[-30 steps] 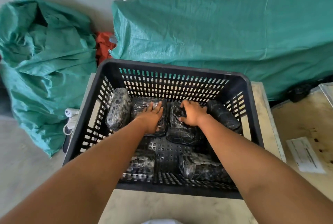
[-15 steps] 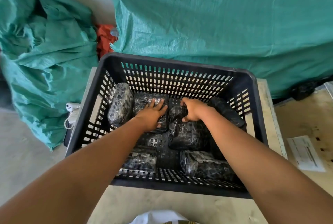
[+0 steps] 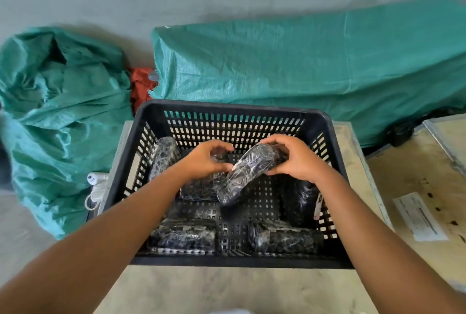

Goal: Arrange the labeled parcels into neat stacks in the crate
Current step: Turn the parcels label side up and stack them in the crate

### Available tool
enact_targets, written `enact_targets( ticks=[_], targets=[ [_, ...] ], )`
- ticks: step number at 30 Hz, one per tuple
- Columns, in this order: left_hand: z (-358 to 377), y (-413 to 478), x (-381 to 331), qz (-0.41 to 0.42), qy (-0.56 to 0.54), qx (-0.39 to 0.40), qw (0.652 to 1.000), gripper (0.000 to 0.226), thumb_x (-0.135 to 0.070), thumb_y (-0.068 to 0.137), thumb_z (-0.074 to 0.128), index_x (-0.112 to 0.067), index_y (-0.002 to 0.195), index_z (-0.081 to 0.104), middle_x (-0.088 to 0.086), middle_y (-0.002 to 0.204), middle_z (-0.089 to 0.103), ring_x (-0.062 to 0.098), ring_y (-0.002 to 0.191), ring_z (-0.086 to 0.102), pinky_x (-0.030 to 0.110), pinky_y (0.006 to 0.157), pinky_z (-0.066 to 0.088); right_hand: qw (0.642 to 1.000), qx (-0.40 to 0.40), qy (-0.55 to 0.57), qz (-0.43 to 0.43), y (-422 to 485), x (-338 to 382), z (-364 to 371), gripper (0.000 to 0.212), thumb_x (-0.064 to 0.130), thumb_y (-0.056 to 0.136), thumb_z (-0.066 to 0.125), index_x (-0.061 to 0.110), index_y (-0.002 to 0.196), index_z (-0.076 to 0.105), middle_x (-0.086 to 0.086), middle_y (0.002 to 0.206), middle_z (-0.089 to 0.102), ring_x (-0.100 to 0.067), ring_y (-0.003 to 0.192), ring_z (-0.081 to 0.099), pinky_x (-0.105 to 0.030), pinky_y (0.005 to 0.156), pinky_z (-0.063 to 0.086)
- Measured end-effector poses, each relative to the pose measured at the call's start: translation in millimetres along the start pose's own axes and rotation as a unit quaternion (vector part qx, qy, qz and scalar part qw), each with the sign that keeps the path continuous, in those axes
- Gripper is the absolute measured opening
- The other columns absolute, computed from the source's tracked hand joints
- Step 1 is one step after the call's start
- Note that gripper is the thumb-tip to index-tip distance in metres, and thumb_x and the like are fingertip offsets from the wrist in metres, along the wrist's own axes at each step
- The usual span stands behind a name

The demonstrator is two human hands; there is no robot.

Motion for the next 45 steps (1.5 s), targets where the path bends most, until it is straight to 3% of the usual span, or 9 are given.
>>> enact_targets(
  ticks=[8,11,14,21,24,28,34,41,45],
  targets=[
    [10.1,-18.7,-17.3,-0.032,-0.372,0.323,0.869,0.062,-0.014,0.066,0.093,-0.016,0.120,0.060,0.014,0.130,0.061,0.036,0.117,0.060,0.061,0.107,0.039,0.911,0.046,0.407,-0.048,-21.4,24.0,-4.8,0.069,-0.018,0.063,0.074,0.010,0.125,0.065,-0.009,0.114,0.073,-0.023,0.110,0.069,-0.041,0.092,0.059],
    [13.7,-26.5,-9.2,-0.029,-0.435,0.334,0.836,0.076,-0.004,0.067,0.091,-0.011,0.132,0.051,0.017,0.129,0.063,0.035,0.114,0.064,0.055,0.102,0.048,0.896,0.058,0.439,-0.031,-21.7,25.3,5.8,0.059,-0.017,0.069,0.070,0.006,0.123,0.063,-0.009,0.111,0.074,-0.024,0.107,0.071,-0.044,0.093,0.058],
    [11.9,-31.2,-5.9,-0.001,-0.454,0.283,0.845,0.050,-0.004,0.067,0.091,-0.016,0.111,0.072,0.009,0.117,0.072,0.029,0.107,0.070,0.044,0.092,0.056,0.885,0.032,0.465,-0.003,-20.1,22.9,16.4,0.062,-0.016,0.073,0.069,0.005,0.130,0.062,-0.016,0.120,0.070,-0.031,0.106,0.071,-0.046,0.084,0.062],
    [0.2,-24.6,12.7,-0.059,-0.392,0.046,0.917,0.063,-0.007,0.057,0.096,-0.028,0.114,0.079,0.002,0.132,0.069,0.026,0.121,0.065,0.030,0.089,0.058,0.880,-0.050,0.466,0.072,-10.5,17.3,17.3,0.047,0.024,0.101,0.060,0.039,0.145,0.054,-0.007,0.131,0.069,-0.022,0.098,0.075,-0.042,0.072,0.062],
    [0.2,-14.8,17.7,-0.085,-0.357,0.021,0.930,0.069,-0.003,0.065,0.088,-0.033,0.126,0.072,0.004,0.147,0.056,0.028,0.132,0.054,0.040,0.111,0.045,0.936,-0.027,0.345,0.068,-10.1,11.2,18.7,0.084,0.048,0.076,0.083,0.049,0.149,0.041,0.004,0.148,0.052,-0.015,0.121,0.065,-0.043,0.090,0.059],
    [12.8,7.9,17.9,-0.084,-0.266,0.007,0.960,0.084,-0.004,0.069,0.089,-0.051,0.133,0.060,-0.005,0.145,0.048,0.019,0.125,0.052,0.028,0.101,0.051,0.992,0.010,0.112,0.050,-1.9,1.9,37.0,0.116,0.037,0.064,0.096,0.042,0.158,0.029,0.007,0.162,0.031,-0.009,0.144,0.035,-0.027,0.110,0.038],
    [45.4,40.3,18.5,-0.057,0.022,0.005,0.998,0.098,-0.016,0.084,0.081,-0.046,0.157,0.023,0.001,0.159,0.035,0.013,0.124,0.041,0.026,0.098,0.038,0.983,-0.039,0.012,0.177,17.8,-30.3,57.8,0.134,0.027,0.056,0.100,0.033,0.163,0.018,-0.011,0.148,0.027,-0.028,0.134,0.040,-0.042,0.118,0.037],
    [83.6,55.4,44.8,-0.101,0.170,-0.033,0.980,0.096,-0.018,0.082,0.083,-0.030,0.159,0.027,0.011,0.148,0.052,0.027,0.123,0.059,0.033,0.100,0.049,0.968,-0.036,-0.053,0.244,19.1,-69.0,83.1,0.136,0.022,0.058,0.099,0.034,0.163,0.012,-0.014,0.151,0.020,-0.031,0.135,0.041,-0.038,0.114,0.041],
    [99.5,57.1,52.1,-0.128,0.280,-0.036,0.951,0.094,-0.024,0.087,0.078,-0.020,0.161,0.021,0.018,0.169,0.002,0.036,0.138,0.047,0.043,0.110,0.045,0.962,-0.040,-0.094,0.251,21.6,-75.2,93.9,0.129,0.017,0.066,0.096,0.022,0.164,0.012,-0.018,0.162,0.010,-0.034,0.146,0.029,-0.037,0.121,0.030]
  ],
)
Point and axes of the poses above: each hand's wrist, its own y-axis towards the middle knuckle, its own z-axis out of the palm, x = y × z, the point moved 3 cm from there along y, towards the middle knuckle
